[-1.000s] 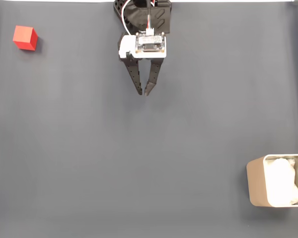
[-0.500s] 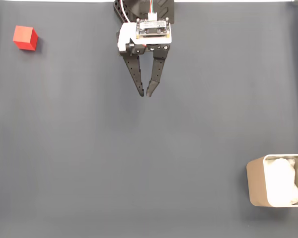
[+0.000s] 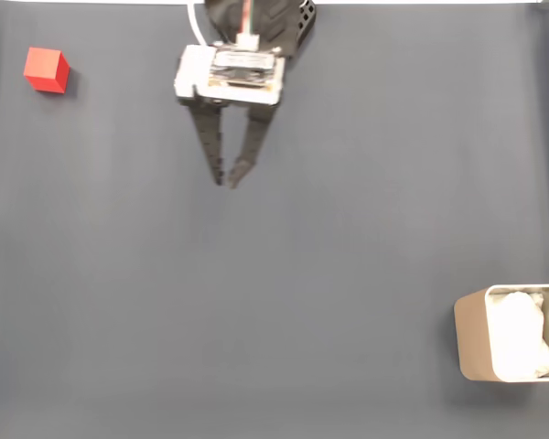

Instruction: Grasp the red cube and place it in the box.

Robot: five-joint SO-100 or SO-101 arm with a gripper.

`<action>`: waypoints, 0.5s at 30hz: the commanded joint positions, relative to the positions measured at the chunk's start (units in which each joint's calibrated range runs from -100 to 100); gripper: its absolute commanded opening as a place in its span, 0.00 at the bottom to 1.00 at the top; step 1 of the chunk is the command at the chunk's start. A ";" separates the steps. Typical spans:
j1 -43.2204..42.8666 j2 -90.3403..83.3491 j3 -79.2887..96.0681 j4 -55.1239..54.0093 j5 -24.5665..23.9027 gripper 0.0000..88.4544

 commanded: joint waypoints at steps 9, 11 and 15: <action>13.93 7.45 -9.30 3.24 0.78 0.00; 15.92 8.40 -10.75 4.22 0.63 0.00; 19.97 9.96 -13.95 6.77 0.15 0.00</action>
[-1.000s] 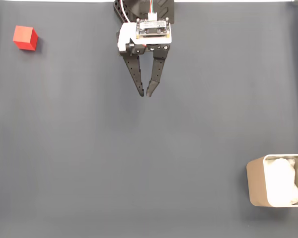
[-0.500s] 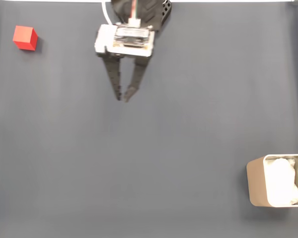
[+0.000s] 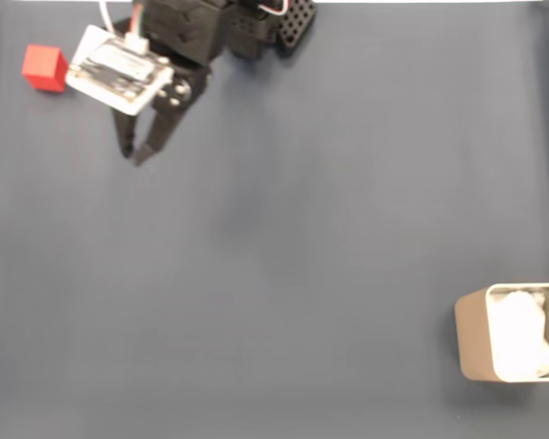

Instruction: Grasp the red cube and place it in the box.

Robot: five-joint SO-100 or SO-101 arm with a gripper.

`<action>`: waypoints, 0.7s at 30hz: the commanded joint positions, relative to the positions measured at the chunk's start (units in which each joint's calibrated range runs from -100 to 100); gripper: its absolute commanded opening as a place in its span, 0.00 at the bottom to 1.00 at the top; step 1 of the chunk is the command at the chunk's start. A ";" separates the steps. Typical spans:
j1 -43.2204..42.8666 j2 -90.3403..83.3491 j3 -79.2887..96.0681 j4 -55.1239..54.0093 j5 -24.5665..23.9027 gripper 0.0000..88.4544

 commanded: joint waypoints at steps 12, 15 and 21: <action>15.33 3.70 -9.11 4.56 -1.32 0.00; 17.89 4.74 -10.29 6.52 -1.51 0.00; 22.58 5.09 -9.11 7.75 -1.71 0.02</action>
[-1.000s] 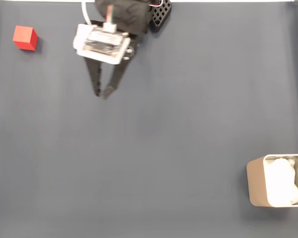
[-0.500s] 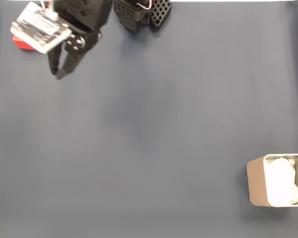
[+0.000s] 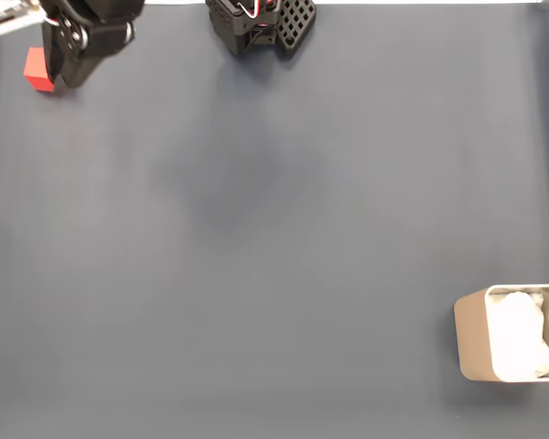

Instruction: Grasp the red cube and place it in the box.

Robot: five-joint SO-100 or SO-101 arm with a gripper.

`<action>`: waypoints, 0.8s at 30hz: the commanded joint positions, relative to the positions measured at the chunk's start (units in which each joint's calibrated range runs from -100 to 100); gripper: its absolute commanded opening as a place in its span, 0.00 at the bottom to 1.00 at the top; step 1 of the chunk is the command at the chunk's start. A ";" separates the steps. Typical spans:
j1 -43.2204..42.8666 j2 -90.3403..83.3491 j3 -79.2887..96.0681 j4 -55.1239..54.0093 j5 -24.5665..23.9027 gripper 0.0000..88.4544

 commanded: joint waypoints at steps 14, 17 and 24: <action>10.34 0.40 2.78 0.28 -0.88 0.10; 11.62 0.75 3.87 0.19 -0.88 0.12; 14.11 0.66 6.61 -0.38 -0.83 0.18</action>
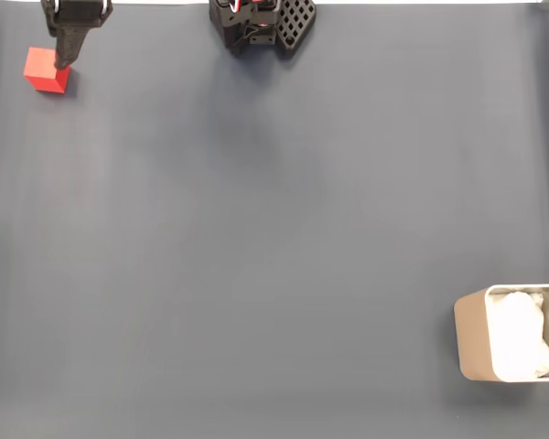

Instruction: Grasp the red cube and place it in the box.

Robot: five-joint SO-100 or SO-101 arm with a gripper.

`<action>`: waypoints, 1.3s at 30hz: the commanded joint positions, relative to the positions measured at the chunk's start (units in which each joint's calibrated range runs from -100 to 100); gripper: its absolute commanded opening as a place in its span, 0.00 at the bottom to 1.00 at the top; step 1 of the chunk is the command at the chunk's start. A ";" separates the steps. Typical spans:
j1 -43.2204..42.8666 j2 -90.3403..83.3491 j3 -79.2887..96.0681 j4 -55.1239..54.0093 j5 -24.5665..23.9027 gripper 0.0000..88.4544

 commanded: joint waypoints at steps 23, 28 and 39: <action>6.24 7.76 4.21 -9.15 -0.98 0.33; 6.24 10.02 4.30 -11.69 -2.25 0.37; 7.44 15.13 4.76 -17.75 -2.64 0.41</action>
